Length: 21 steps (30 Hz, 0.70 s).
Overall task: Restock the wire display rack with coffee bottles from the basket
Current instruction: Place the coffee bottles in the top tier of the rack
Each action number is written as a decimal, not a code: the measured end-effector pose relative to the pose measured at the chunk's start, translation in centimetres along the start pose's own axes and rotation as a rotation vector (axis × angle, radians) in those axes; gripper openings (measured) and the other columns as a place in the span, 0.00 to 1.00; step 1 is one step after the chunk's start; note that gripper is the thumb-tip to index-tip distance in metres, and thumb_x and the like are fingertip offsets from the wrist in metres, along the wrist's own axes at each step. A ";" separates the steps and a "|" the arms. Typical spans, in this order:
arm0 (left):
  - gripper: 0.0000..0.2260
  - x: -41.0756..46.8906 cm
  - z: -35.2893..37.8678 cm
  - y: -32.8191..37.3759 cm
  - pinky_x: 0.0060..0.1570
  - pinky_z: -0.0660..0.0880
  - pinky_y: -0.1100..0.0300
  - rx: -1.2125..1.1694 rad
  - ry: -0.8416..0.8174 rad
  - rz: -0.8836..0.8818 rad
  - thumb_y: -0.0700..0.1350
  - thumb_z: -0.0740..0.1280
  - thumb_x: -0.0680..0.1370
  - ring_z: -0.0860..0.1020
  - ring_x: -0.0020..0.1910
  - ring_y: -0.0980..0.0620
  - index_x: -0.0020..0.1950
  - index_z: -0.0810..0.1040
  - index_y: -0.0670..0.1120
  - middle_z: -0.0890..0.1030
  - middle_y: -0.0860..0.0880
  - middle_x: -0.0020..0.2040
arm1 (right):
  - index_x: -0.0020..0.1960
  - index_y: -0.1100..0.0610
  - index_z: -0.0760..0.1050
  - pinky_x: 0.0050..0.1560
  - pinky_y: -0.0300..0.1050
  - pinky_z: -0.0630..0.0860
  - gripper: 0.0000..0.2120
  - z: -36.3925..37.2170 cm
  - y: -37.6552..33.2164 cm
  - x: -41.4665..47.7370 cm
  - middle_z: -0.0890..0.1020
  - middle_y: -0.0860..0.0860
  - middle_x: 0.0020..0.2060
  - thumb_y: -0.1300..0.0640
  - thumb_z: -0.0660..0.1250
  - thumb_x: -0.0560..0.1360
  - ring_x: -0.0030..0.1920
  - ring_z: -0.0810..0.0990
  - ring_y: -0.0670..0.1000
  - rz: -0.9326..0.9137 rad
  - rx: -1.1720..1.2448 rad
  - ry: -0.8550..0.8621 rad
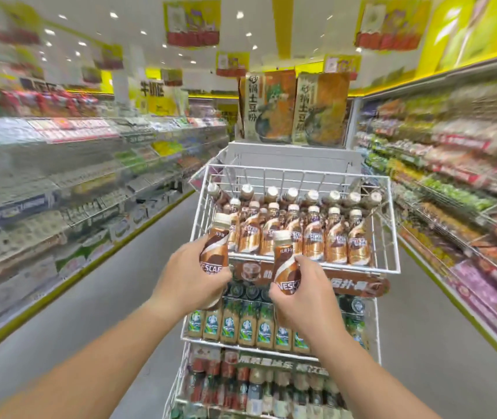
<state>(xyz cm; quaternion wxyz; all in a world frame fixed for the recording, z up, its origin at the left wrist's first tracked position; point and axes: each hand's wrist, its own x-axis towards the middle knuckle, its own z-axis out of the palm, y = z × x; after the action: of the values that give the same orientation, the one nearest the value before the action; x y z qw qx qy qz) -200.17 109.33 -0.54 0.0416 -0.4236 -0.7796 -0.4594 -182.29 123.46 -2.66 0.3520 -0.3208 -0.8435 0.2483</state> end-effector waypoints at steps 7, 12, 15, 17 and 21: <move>0.18 6.7 -1.5 1.1 0.34 0.72 0.61 -0.005 -0.033 -0.061 0.61 0.68 0.61 0.80 0.35 0.62 0.47 0.79 0.56 0.83 0.62 0.38 | 0.77 0.52 0.61 0.57 0.44 0.72 0.38 0.4 -2.6 5.6 0.72 0.47 0.67 0.42 0.69 0.72 0.59 0.72 0.46 0.053 -0.027 0.031; 0.26 11.3 -0.6 0.4 0.40 0.73 0.55 0.088 -0.076 -0.135 0.59 0.71 0.65 0.80 0.42 0.49 0.55 0.80 0.44 0.79 0.45 0.47 | 0.77 0.52 0.61 0.56 0.44 0.73 0.37 1.5 -2.0 11.6 0.72 0.48 0.68 0.41 0.69 0.73 0.60 0.73 0.47 0.031 -0.025 -0.004; 0.19 13.5 0.2 -0.1 0.36 0.72 0.54 0.097 -0.061 -0.192 0.57 0.71 0.65 0.78 0.37 0.45 0.45 0.77 0.42 0.77 0.41 0.44 | 0.78 0.51 0.60 0.61 0.46 0.71 0.38 2.7 -1.2 14.7 0.70 0.47 0.72 0.41 0.68 0.73 0.67 0.71 0.49 0.019 -0.009 -0.040; 0.15 14.9 1.0 -0.6 0.36 0.74 0.55 0.124 -0.045 -0.228 0.53 0.71 0.67 0.78 0.36 0.48 0.45 0.77 0.44 0.78 0.41 0.46 | 0.78 0.51 0.60 0.63 0.47 0.71 0.37 3.7 -0.7 16.3 0.70 0.48 0.72 0.41 0.68 0.73 0.69 0.70 0.49 0.006 0.006 -0.065; 0.36 16.9 2.7 -1.7 0.53 0.79 0.49 0.176 -0.049 -0.276 0.51 0.74 0.71 0.81 0.54 0.42 0.75 0.68 0.41 0.78 0.41 0.63 | 0.78 0.52 0.60 0.65 0.48 0.70 0.37 5.6 0.4 18.5 0.69 0.48 0.73 0.41 0.69 0.75 0.70 0.70 0.50 0.008 0.013 -0.082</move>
<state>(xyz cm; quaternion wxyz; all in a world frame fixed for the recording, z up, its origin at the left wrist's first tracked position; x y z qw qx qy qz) -211.26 121.51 4.45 -0.0041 -0.3181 -0.8685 -0.3801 -196.46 135.86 1.63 0.3183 -0.3115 -0.8543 0.2680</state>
